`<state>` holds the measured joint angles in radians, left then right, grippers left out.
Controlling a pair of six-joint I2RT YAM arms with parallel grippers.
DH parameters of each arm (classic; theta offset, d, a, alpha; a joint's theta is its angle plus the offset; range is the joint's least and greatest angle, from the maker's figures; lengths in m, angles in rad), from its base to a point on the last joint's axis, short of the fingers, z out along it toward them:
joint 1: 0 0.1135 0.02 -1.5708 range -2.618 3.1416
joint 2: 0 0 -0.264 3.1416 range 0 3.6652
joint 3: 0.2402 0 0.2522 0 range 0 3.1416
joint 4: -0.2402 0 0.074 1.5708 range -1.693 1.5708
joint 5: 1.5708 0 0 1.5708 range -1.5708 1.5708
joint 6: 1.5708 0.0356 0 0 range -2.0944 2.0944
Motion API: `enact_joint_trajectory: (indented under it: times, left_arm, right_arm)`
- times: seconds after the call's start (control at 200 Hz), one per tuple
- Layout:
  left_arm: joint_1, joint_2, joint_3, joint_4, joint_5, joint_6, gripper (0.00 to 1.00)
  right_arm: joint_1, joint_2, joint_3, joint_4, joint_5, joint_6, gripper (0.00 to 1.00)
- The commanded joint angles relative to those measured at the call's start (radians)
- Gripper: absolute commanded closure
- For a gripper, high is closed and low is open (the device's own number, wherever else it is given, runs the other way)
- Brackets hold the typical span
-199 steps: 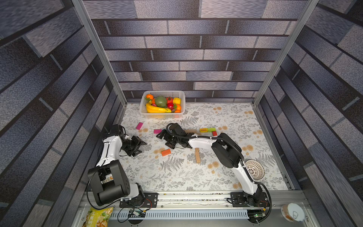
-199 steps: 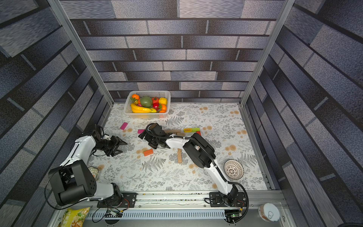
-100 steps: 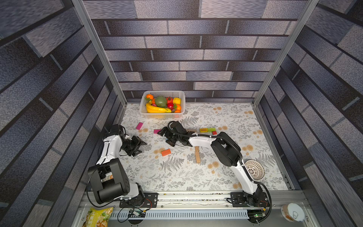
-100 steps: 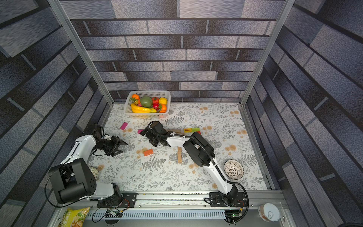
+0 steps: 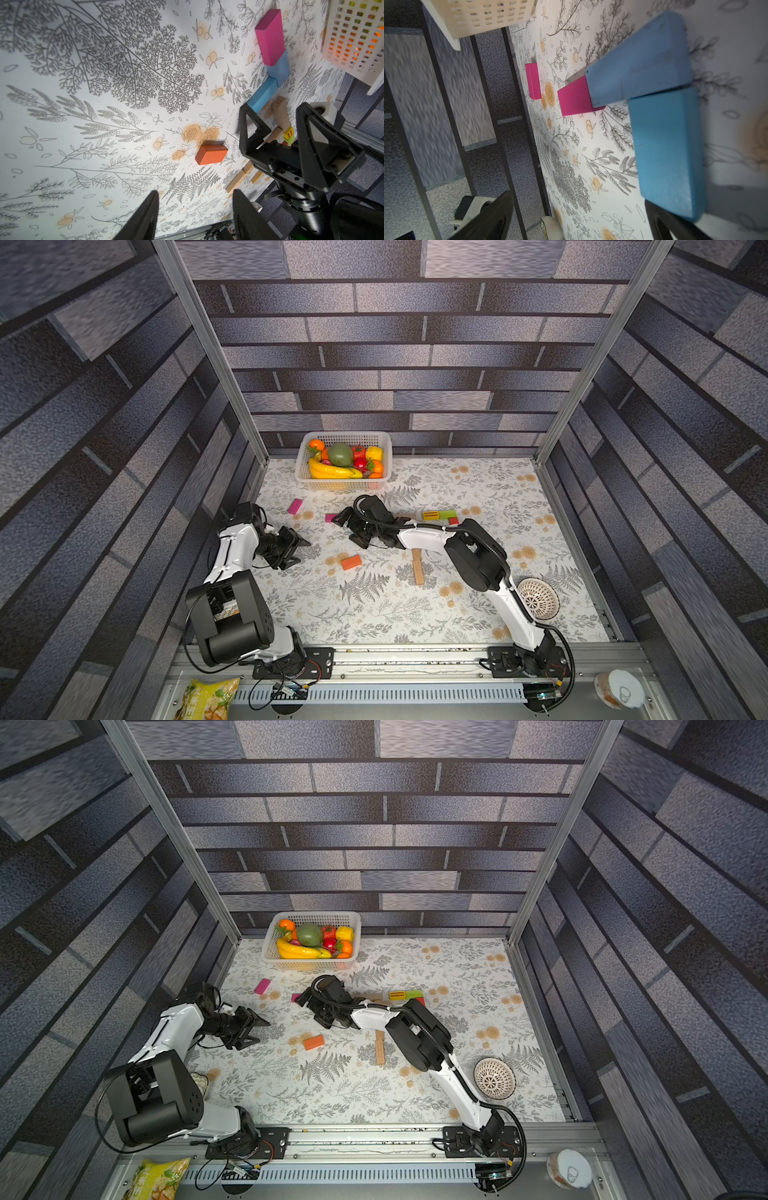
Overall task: Assemble the number 7 with building blocks
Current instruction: Assemble the building block at the center of the board.
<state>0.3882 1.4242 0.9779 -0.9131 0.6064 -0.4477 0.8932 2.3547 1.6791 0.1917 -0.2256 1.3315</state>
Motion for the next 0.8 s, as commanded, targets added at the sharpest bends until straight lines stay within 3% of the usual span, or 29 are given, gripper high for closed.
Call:
enact_joint_trajectory:
  times: [0.0, 0.331, 0.566, 0.681, 0.797]
  left_arm:
    - [0.003, 0.01, 0.03, -0.035, 0.006, 0.032, 0.41]
    - [0.013, 0.025, 0.087, -0.059, 0.003, 0.033, 0.41]
    - [0.021, 0.055, 0.192, -0.076, -0.034, 0.044, 0.32]
    - [0.008, 0.089, 0.282, -0.089, -0.113, 0.071, 0.26]
    - [-0.048, 0.169, 0.402, -0.132, -0.279, 0.142, 0.24]
  right_arm:
    - [-0.01, 0.019, -0.021, -0.035, 0.008, -0.002, 0.0]
    - [-0.014, -0.028, 0.038, -0.072, -0.095, -0.141, 0.0]
    - [-0.015, -0.262, 0.032, -0.276, -0.115, -0.373, 0.0]
    - [-0.038, -0.399, 0.023, -0.412, -0.102, -0.458, 0.0]
    - [-0.105, -0.518, -0.042, -0.51, -0.093, -0.477, 0.0]
